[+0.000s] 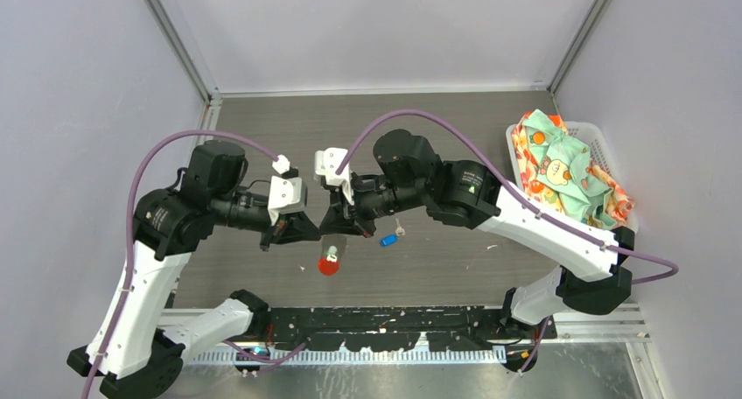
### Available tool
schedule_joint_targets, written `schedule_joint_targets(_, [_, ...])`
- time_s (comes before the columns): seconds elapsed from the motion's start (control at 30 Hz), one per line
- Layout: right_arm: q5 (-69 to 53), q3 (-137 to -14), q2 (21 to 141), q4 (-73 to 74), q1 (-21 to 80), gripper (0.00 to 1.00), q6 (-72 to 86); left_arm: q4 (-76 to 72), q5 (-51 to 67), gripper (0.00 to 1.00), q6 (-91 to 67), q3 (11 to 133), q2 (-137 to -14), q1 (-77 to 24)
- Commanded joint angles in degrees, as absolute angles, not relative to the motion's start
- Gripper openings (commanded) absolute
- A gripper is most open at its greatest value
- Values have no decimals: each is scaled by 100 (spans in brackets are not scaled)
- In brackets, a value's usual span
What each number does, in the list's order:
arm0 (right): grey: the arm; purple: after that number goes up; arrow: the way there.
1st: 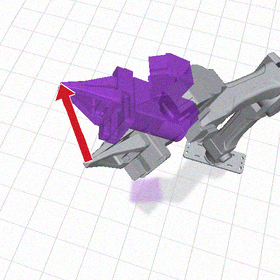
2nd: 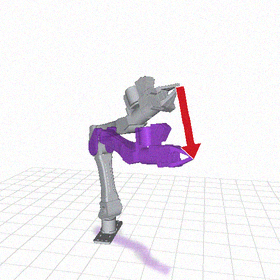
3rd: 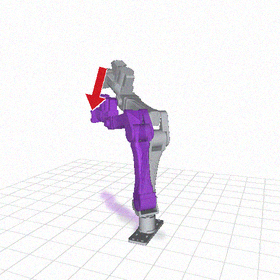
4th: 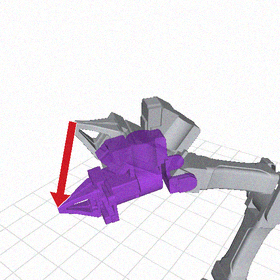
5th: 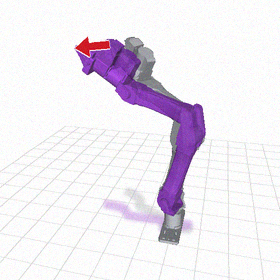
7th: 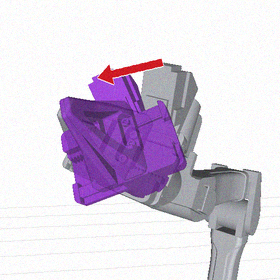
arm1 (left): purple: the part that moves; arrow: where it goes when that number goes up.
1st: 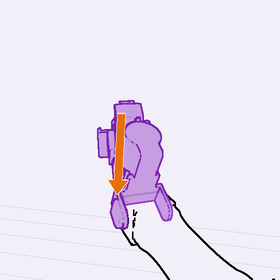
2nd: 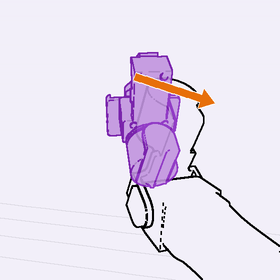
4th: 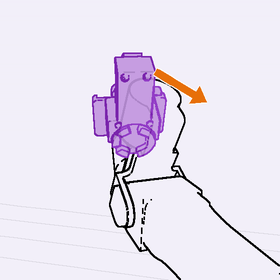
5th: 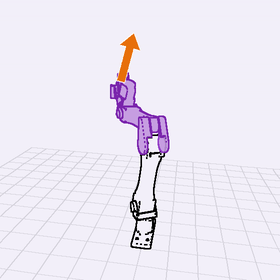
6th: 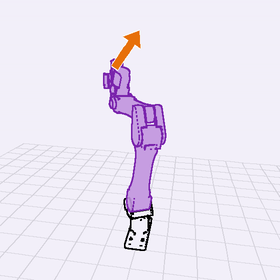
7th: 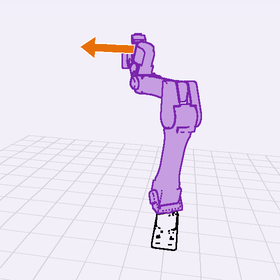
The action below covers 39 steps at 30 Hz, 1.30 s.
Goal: Put the keys on the keyring
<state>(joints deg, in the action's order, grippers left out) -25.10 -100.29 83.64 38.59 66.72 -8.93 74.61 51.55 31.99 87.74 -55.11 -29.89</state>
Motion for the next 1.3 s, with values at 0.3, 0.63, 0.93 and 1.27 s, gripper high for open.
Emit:
schedule_joint_targets(0.3, [-1668,-8230,7055,1092,6640,1,-272,7066,5186,43,2760,8651,-5080,-3022])
schedule_joint_targets(0.63, [-1643,-6725,6289,-1244,6639,1,636,6199,5058,31,2028,8087,-4885,-3023])
schedule_joint_targets(0.93, [-1655,-6178,6216,-2166,6639,1,1048,4859,5437,33,624,7857,-4807,-3023])
schedule_joint_targets(1.27, [-1485,-5634,6181,-3258,6636,1,1449,4561,5591,23,327,7786,-4672,-3012])
